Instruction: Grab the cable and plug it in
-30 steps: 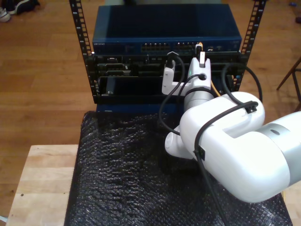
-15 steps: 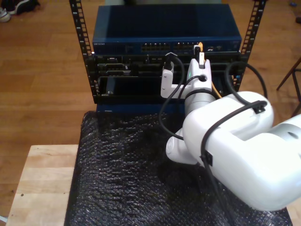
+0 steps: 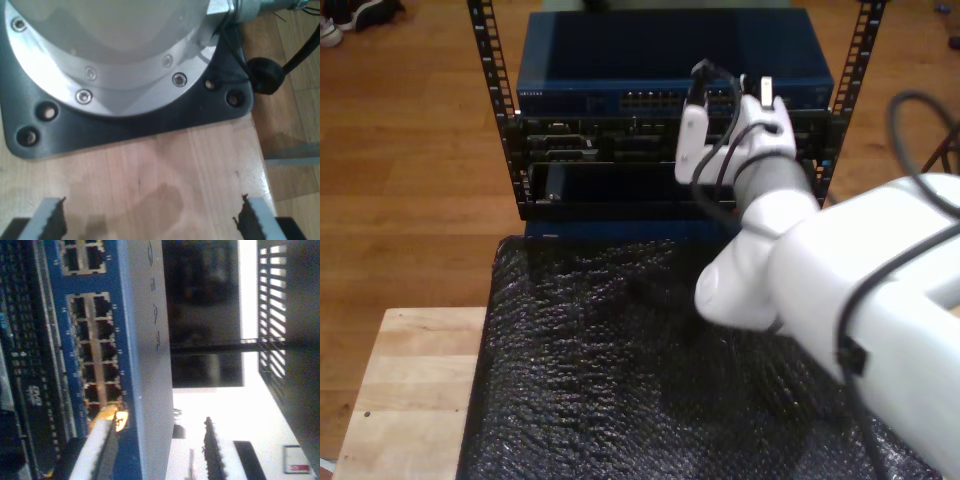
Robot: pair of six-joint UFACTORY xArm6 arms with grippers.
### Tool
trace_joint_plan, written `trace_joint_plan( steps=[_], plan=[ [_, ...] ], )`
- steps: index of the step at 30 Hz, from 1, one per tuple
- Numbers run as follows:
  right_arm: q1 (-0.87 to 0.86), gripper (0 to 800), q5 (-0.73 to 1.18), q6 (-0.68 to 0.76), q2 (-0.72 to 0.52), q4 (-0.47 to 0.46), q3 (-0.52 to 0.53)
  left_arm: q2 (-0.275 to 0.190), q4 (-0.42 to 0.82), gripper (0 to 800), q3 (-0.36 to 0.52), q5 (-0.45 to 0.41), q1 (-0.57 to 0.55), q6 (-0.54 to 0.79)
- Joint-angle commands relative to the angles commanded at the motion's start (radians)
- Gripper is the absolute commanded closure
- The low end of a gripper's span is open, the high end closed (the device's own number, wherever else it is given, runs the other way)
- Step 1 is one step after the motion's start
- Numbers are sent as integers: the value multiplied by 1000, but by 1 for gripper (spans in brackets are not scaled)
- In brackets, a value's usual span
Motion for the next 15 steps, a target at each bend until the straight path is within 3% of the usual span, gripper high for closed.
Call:
trace_joint_plan(
  steps=[3,5,15],
  plan=[
    [-26,356,75,0,-41,-23,2,0,0,0,0,0,0,0],
    [-46,307,135,0,-68,-55,5,0,0,0,0,0,2,0],
    [-181,193,471,-11,-255,-176,114,0,0,0,-2,0,0,0]
  ],
)
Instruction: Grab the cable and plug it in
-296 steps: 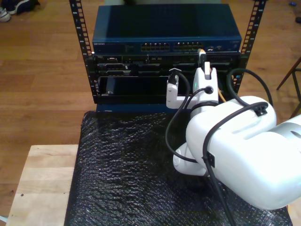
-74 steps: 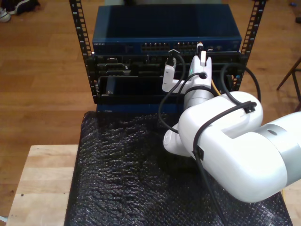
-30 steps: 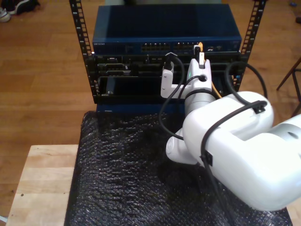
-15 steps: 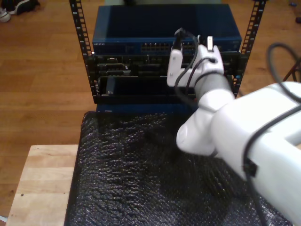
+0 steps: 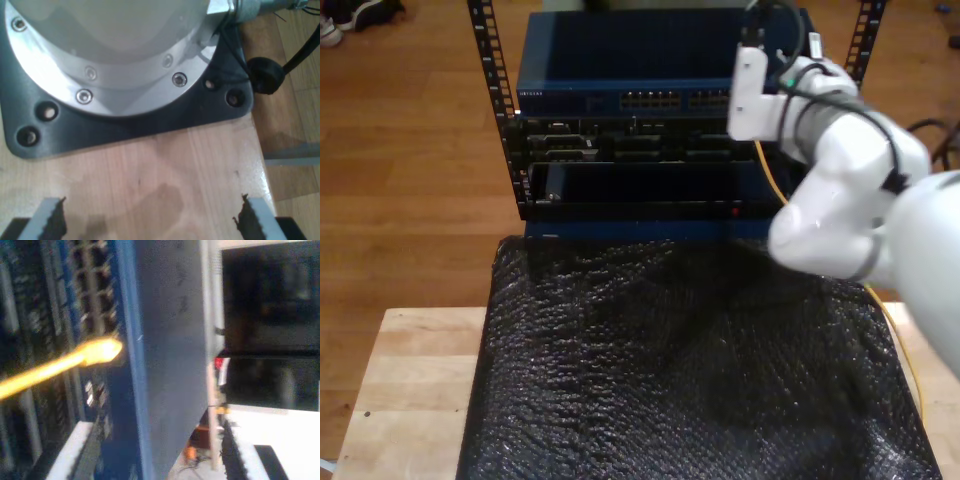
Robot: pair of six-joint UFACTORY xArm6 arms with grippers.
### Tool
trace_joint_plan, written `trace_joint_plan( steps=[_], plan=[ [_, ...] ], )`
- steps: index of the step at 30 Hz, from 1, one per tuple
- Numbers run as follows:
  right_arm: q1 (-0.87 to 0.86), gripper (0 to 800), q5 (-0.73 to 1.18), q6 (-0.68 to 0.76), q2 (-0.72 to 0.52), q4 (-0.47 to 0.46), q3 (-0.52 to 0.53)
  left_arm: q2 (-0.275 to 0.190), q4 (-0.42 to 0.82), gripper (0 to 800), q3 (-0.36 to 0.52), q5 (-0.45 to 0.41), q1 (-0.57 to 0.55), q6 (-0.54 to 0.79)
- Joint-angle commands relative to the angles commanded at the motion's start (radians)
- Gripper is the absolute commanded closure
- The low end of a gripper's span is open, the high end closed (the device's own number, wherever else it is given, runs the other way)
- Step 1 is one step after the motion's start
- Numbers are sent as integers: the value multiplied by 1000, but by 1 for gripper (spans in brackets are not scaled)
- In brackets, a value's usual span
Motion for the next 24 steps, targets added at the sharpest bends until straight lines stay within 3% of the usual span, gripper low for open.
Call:
trace_joint_plan(
  steps=[10,24],
  plan=[
    [-155,100,425,-72,-144,-130,29,0,0,0,2,0,0,0],
    [-462,28,830,-405,-232,-126,21,0,0,0,2,0,0,0]
  ],
)
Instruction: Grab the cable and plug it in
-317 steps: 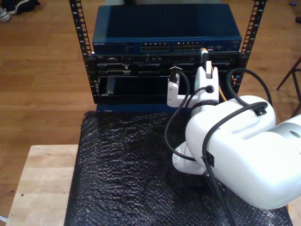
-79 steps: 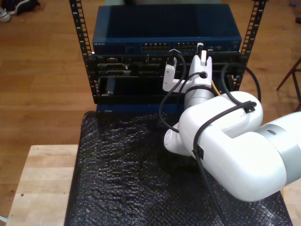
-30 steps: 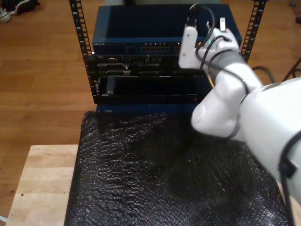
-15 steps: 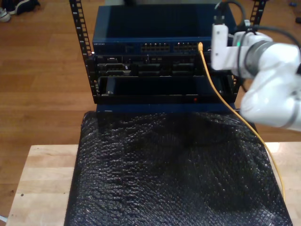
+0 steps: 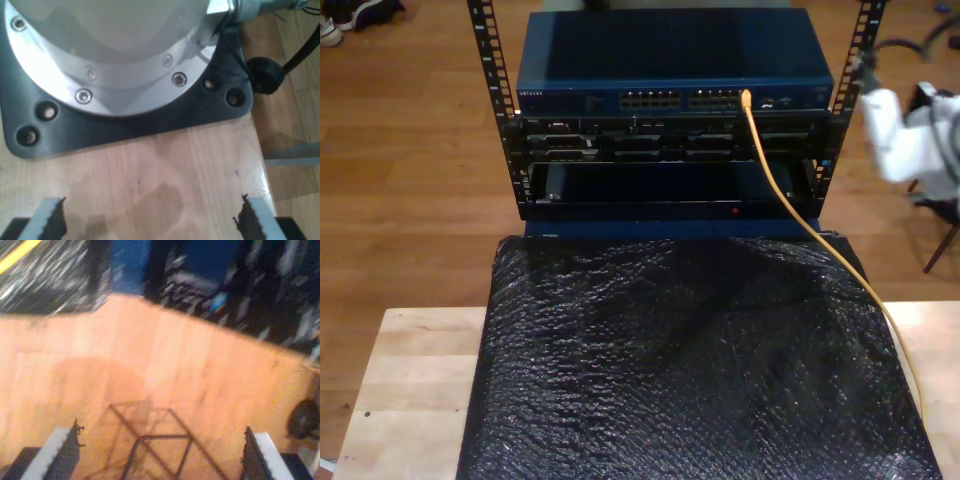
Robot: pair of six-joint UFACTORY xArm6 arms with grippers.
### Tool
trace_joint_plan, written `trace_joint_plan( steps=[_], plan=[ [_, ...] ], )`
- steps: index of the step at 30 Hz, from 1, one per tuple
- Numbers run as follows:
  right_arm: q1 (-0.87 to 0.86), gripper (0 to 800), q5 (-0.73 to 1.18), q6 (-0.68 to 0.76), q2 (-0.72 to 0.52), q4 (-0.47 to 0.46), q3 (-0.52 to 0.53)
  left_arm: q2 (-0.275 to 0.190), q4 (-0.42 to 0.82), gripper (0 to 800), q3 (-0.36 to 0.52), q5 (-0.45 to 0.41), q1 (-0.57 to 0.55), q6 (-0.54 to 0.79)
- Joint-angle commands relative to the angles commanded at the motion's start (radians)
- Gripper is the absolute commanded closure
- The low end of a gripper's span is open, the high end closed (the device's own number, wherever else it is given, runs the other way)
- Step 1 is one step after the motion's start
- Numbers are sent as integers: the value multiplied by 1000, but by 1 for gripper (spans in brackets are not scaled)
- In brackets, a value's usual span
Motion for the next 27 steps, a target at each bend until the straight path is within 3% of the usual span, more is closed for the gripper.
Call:
trace_joint_plan(
  steps=[18,27],
  plan=[
    [-480,11,451,-256,-95,-8,9,0,0,0,-2,0,0,0],
    [-700,11,615,-394,-201,-14,103,0,0,0,-2,0,0,0]
  ],
)
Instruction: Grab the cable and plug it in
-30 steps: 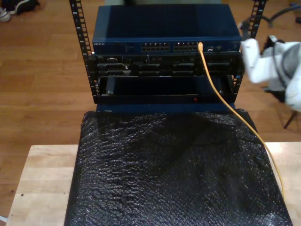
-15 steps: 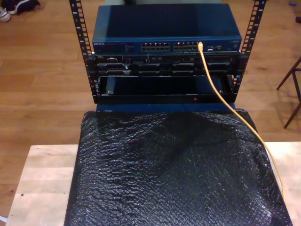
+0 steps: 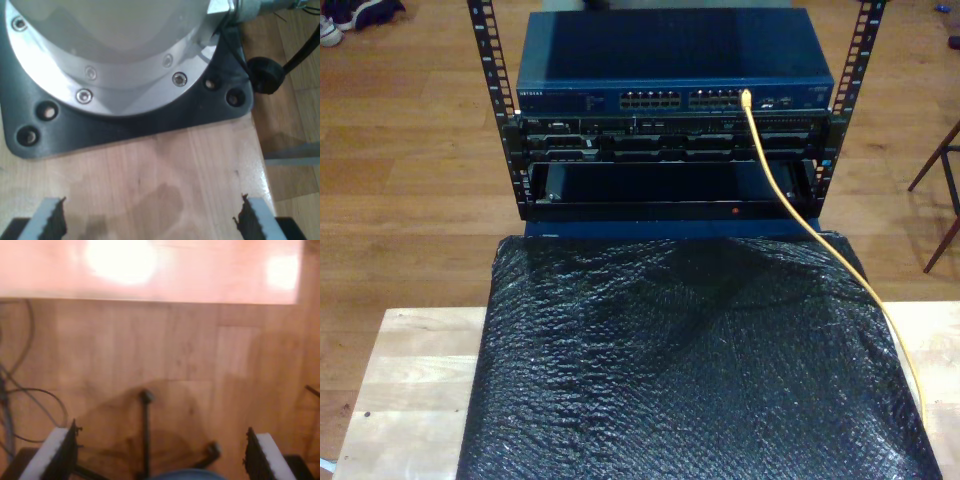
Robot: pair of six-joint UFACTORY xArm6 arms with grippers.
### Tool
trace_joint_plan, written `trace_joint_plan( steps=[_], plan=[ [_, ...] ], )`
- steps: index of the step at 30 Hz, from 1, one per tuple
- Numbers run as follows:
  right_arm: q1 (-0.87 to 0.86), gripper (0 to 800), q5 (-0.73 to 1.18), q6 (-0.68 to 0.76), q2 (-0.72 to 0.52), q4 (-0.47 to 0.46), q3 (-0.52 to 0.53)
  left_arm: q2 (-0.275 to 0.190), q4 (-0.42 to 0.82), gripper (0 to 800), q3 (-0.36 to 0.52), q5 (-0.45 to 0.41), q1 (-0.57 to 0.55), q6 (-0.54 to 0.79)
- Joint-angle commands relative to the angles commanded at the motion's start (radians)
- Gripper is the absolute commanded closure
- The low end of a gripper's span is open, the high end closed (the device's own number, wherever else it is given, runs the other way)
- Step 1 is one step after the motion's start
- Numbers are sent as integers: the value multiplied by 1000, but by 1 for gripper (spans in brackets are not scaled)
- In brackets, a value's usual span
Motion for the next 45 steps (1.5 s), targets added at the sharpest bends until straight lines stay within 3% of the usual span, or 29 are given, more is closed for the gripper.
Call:
trace_joint_plan(
  steps=[11,27,45],
  plan=[
    [-296,10,152,-330,-147,0,137,0,0,0,2,0,0,0],
    [-482,10,186,-572,-295,-51,325,0,0,0,0,0,0,0],
    [-578,8,153,-651,-310,-83,482,0,0,0,2,0,0,0]
  ],
)
